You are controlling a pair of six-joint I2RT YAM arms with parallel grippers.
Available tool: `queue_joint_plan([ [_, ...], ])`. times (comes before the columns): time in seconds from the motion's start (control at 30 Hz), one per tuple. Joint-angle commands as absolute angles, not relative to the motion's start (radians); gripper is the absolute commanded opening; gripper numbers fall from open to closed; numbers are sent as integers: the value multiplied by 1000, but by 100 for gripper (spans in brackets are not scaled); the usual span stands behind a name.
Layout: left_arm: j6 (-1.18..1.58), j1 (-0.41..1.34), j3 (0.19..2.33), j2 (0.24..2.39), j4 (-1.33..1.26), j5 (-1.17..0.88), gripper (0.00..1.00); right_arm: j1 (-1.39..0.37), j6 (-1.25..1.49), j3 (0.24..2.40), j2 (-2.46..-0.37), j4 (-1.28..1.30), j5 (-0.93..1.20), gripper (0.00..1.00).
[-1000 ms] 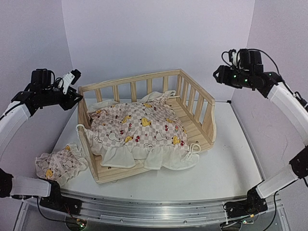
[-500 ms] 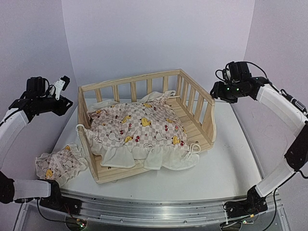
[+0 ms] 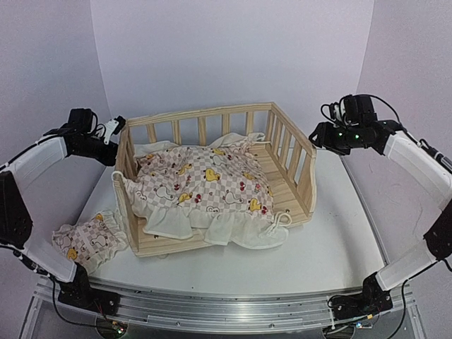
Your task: Set up the pet bed
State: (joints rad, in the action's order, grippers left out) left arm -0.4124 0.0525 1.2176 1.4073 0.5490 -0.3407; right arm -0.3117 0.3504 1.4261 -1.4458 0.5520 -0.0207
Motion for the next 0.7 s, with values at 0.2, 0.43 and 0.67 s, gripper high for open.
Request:
queue_joint_plan([
  [0.2,-422,213,1703,1766,475,-444,41,-345,373,1300,-1279,618,155,58],
  [0.43,-373,144,1772,1740,556,-506,45,-345,337,1366,-1195,619,31,57],
  [0.67,-657,-71,1678,1528,705,-892,43,-365,315,1541,-1269,587,174,51],
])
